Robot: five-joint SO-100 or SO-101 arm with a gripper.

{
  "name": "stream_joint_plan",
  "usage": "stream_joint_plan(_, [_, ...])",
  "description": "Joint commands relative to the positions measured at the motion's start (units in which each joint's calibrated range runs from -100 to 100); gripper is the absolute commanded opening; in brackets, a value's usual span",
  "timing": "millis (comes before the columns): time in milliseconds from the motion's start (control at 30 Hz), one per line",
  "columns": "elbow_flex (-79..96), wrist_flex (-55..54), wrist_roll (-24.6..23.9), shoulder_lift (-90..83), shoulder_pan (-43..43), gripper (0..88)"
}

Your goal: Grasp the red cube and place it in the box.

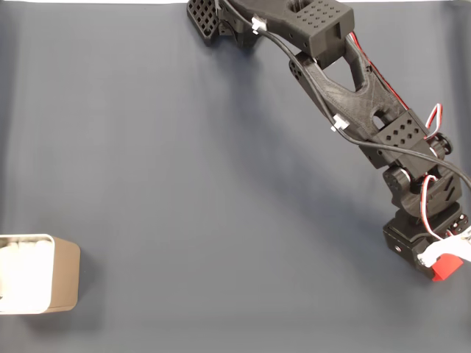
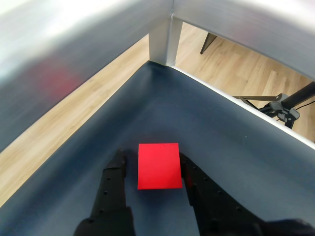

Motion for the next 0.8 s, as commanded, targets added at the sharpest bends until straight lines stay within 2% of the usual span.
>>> stream_joint_plan(0, [-0.74,-1.65,0.73,-2.76,-0.52,20.1])
stream_joint_plan(767, [4.10,-1.98,1.61,-6.92,-0.45,2.6])
